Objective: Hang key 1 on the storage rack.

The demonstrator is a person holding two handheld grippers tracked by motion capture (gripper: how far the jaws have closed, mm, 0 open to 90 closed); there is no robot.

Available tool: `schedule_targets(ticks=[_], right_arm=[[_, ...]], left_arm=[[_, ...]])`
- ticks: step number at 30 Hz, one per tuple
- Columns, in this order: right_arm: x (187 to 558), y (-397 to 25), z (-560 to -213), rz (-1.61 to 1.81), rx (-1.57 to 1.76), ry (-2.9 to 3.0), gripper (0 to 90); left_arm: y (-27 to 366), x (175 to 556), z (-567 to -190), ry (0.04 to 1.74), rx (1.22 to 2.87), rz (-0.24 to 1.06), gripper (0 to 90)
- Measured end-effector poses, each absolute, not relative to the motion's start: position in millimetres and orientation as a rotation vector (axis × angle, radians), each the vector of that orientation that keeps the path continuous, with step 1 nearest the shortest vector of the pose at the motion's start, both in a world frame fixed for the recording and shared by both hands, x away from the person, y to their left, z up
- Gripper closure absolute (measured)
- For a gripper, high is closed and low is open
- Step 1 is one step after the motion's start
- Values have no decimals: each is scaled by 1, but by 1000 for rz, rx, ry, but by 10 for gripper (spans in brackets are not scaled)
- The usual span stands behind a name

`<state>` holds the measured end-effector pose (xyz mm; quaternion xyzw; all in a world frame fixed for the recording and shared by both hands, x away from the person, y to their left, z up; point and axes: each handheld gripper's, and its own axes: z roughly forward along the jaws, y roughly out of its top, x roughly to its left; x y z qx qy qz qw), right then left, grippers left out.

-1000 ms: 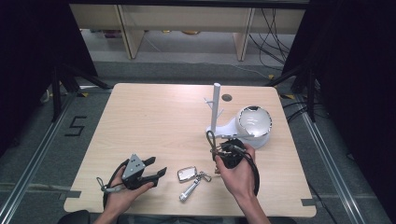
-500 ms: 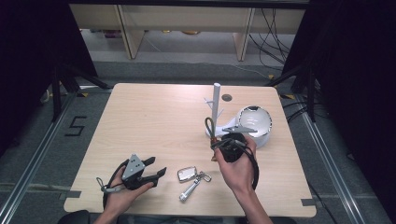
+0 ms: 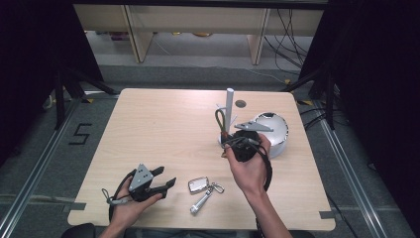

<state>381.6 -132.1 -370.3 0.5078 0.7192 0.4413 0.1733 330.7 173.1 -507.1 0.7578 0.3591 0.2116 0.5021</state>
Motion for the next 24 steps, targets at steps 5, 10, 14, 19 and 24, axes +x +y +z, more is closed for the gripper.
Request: schedule_targets(ticks=[5, 10, 14, 19, 24], right_arm=[[388, -131, -369, 1251, 1432, 2035, 798], [391, -130, -365, 1257, 1419, 2028, 798], [395, -129, -363, 1252, 1431, 2024, 798], [400, -128, -365, 1232, 1415, 2036, 798], [403, -126, -368, 1226, 1438, 2027, 798]], left_arm=[[173, 331, -507, 864, 1823, 511, 379], [173, 331, -508, 859, 1829, 509, 378], [172, 331, -508, 855, 1819, 503, 378], [173, 331, -508, 861, 1830, 511, 378], [172, 331, -508, 861, 1830, 509, 378]])
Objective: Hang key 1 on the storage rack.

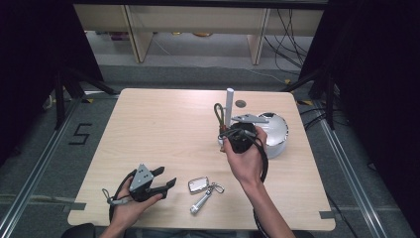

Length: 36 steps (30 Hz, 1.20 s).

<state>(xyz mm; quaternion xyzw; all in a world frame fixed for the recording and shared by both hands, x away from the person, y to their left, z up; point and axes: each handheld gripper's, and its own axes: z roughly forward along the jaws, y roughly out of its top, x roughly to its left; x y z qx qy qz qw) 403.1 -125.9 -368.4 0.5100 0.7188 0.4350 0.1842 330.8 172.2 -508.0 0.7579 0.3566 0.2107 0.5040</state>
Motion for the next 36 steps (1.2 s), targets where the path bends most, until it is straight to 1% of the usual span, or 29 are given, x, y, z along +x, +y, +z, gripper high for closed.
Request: schedule_targets(ticks=[7, 14, 15, 16, 31, 34, 36], right_arm=[[408, -127, -370, 1212, 1425, 2022, 798], [413, -128, -374, 1194, 1457, 2008, 797], [413, -126, -374, 1191, 1505, 1997, 797], [416, -128, -376, 1185, 1470, 2007, 797], [431, -134, -388, 1140, 1510, 1980, 794], [432, -134, -391, 1127, 1530, 1980, 781], [431, -135, -393, 1119, 1530, 1970, 751]], left_arm=[[172, 331, -508, 858, 1828, 508, 378], [173, 331, -508, 862, 1827, 511, 378], [173, 331, -508, 861, 1828, 510, 377], [173, 331, -508, 864, 1832, 511, 377], [173, 331, -509, 864, 1831, 512, 376], [173, 331, -509, 861, 1828, 511, 376], [173, 331, -509, 865, 1825, 510, 376]])
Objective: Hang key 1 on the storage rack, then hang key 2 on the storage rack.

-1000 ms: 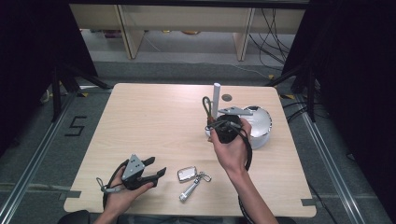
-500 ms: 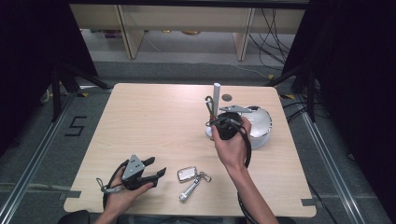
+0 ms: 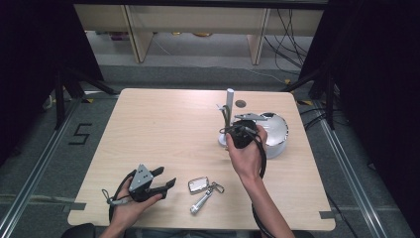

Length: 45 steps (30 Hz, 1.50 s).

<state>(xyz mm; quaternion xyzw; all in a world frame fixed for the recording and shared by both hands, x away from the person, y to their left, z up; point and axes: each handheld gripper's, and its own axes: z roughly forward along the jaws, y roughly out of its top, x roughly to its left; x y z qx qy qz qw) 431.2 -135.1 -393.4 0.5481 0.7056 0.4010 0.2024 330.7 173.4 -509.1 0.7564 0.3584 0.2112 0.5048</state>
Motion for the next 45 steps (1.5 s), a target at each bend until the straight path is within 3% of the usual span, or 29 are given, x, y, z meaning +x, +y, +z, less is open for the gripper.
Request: schedule_targets(ticks=[5, 15, 30, 38, 45], right_arm=[[425, -145, -395, 1103, 1556, 1971, 720], [401, -165, -418, 964, 1720, 2152, 752], [369, -144, -452, 842, 1855, 2428, 802], [357, -110, -462, 788, 1950, 2552, 673], [360, -94, -466, 659, 2144, 2478, 625]], left_arm=[[174, 331, -509, 867, 1826, 510, 376], [172, 334, -508, 875, 1818, 510, 376], [174, 334, -508, 880, 1804, 515, 377], [174, 333, -507, 879, 1803, 523, 377], [175, 334, -507, 872, 1805, 524, 377]])
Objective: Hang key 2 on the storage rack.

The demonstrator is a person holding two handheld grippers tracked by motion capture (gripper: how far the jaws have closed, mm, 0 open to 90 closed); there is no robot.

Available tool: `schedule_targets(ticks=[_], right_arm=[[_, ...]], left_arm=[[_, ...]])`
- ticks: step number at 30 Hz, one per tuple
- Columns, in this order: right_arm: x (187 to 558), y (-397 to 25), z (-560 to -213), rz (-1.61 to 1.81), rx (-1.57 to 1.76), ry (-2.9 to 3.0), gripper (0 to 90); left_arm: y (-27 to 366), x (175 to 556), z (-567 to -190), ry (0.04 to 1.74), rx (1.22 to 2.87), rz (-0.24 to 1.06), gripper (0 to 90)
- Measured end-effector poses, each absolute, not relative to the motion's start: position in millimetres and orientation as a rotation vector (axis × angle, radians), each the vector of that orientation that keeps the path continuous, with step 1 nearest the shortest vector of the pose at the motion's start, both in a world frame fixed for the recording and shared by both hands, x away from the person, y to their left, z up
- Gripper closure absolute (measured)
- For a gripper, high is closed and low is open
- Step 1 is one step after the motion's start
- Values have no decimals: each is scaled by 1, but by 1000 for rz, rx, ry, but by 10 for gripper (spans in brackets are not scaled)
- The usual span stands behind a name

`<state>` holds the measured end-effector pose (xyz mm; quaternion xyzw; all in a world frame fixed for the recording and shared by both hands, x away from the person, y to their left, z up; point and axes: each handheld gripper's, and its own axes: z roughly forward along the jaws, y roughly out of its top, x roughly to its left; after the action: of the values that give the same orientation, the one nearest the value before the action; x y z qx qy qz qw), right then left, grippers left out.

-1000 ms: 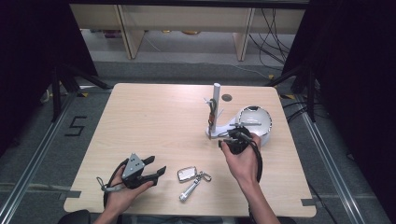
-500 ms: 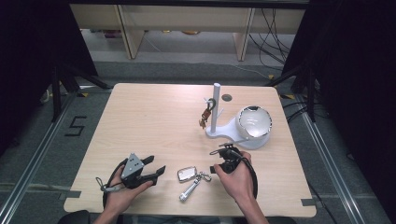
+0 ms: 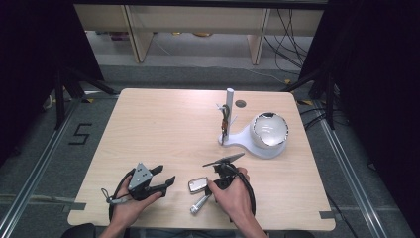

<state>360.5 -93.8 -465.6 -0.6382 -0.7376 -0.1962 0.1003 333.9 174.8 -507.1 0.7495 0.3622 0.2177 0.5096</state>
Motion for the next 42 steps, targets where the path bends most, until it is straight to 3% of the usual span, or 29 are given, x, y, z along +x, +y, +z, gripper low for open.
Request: schedule_targets(ticks=[22, 33, 36, 42], right_arm=[[376, -66, -479, -383, -1914, -2320, 573], [382, -69, -477, -336, -1837, -2411, 650], [380, -66, -475, -350, -1900, -2363, 579], [378, -59, -475, -393, -1916, -2349, 537]], left_arm=[[177, 333, -508, 872, 1811, 531, 381], [176, 333, -509, 870, 1815, 525, 381], [176, 333, -508, 873, 1819, 527, 382], [176, 333, -509, 868, 1816, 526, 383]])
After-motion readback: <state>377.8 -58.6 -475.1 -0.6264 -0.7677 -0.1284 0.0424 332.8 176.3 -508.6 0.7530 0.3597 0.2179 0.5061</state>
